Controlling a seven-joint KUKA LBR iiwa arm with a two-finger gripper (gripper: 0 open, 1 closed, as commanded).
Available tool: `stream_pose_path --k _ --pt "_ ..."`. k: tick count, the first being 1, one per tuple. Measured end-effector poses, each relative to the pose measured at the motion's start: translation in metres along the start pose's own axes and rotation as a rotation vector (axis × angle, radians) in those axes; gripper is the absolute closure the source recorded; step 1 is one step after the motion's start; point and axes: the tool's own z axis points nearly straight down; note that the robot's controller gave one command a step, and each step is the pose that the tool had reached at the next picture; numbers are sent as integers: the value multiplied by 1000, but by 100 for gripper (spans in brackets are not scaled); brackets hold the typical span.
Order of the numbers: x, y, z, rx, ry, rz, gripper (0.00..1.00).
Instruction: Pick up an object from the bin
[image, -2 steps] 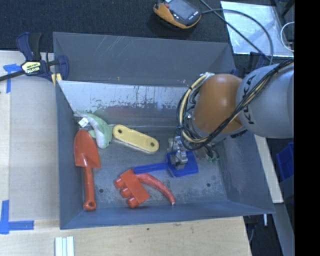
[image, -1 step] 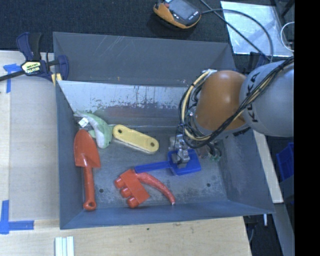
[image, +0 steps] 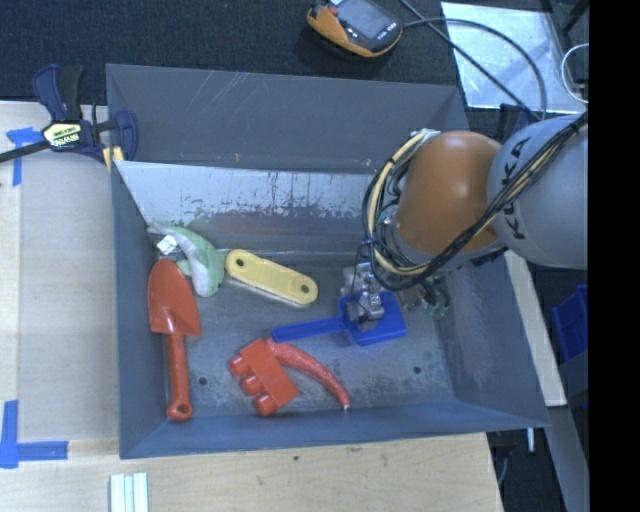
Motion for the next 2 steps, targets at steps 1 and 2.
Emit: stream_pose_path --k 1,2 --pt "-1 0 -15 1 -4 0 100" --pt "-2 0 -24 1 -8 0 100"
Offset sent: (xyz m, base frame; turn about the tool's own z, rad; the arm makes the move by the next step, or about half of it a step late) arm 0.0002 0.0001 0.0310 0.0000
